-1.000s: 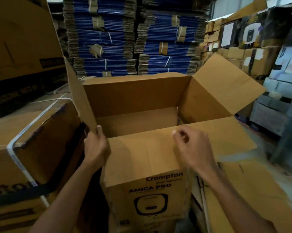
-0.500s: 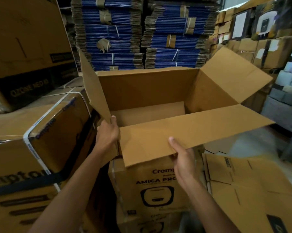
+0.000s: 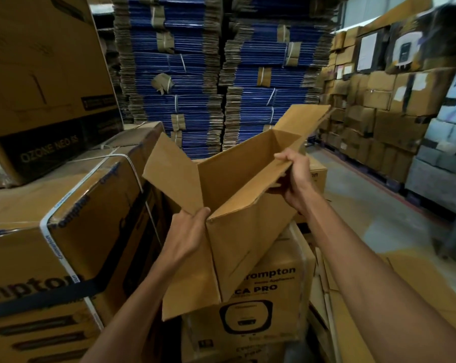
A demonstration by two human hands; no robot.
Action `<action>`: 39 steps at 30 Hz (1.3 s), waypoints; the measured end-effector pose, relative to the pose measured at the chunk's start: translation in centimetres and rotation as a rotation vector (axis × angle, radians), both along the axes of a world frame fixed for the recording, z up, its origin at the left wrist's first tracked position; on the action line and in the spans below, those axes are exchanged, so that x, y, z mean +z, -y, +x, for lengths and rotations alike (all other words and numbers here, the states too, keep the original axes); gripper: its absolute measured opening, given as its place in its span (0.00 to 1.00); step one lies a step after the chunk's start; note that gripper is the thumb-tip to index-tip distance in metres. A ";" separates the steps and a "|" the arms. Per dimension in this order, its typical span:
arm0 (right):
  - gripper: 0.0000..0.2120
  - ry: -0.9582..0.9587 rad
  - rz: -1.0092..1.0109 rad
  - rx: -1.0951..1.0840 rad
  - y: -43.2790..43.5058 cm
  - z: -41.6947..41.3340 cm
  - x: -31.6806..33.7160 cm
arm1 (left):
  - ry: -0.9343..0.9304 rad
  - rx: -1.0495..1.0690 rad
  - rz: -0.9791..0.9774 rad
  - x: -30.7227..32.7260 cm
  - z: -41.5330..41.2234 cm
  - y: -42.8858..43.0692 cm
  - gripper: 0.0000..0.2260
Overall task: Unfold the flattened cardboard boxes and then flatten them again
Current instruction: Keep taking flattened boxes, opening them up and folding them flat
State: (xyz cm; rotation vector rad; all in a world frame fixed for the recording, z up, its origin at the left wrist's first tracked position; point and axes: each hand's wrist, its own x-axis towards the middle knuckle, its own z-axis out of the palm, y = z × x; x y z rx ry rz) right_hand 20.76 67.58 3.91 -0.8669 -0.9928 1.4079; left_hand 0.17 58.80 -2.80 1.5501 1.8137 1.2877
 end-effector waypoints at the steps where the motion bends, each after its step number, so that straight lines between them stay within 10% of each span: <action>1: 0.10 0.041 0.003 0.019 -0.1 -0.3 0.5 | 0.000 -0.029 0.030 0.6 0.2 0.5 0.15; 4: 0.09 0.020 -0.007 0.072 -0.4 -1.4 1.6 | 0.125 -0.120 0.079 1.4 -0.3 1.5 0.14; 8: 0.10 -0.025 -0.041 0.096 -1.1 -3.1 2.9 | 0.335 -0.288 -0.054 -0.7 -0.9 3.1 0.45; 16: 0.41 0.360 0.086 0.287 0.5 -8.5 3.6 | 0.300 0.142 -0.042 -1.2 0.9 2.6 0.22; 25: 0.20 0.493 0.216 0.232 9.7 -7.9 -0.9 | 0.730 0.285 0.119 3.9 -0.3 -0.2 0.08; 31: 0.31 0.190 -0.171 0.467 12.9 -5.8 -3.6 | 0.938 0.229 0.128 5.3 0.7 -1.0 0.09; 39: 0.16 -0.649 -0.213 -0.192 10.9 -2.3 -4.7 | 1.139 0.126 0.140 6.8 3.8 0.4 0.17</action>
